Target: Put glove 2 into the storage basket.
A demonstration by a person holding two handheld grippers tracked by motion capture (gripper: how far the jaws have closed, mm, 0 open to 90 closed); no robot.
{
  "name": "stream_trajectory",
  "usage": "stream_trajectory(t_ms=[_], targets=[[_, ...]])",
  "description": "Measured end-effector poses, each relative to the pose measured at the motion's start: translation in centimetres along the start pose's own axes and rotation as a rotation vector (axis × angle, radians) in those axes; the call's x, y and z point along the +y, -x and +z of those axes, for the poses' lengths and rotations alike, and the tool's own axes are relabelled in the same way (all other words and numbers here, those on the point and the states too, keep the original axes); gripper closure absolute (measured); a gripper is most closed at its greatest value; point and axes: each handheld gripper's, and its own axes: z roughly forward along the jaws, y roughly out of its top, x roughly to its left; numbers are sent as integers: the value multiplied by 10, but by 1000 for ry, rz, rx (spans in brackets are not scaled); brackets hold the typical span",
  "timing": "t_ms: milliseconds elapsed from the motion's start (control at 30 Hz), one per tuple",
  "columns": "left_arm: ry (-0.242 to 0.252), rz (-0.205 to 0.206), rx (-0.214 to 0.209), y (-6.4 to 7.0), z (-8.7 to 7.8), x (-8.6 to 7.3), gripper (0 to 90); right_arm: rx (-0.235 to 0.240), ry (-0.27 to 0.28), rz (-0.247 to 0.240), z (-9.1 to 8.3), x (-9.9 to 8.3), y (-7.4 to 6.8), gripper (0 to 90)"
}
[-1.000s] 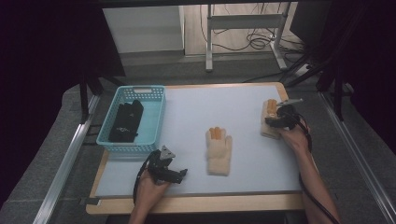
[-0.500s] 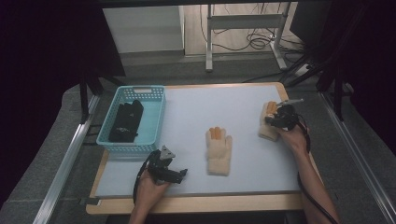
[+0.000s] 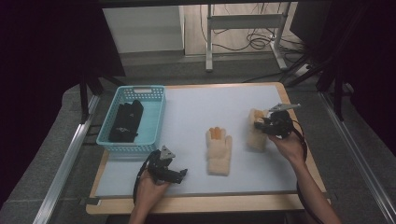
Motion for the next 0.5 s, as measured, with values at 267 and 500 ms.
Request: stream_trajectory(t_ms=[267, 500], targets=[[1, 2, 1, 0, 0, 0, 8, 130, 19, -33, -13, 8, -57, 586], [1, 2, 1, 0, 0, 0, 8, 231, 10, -65, -10, 17, -109, 580]])
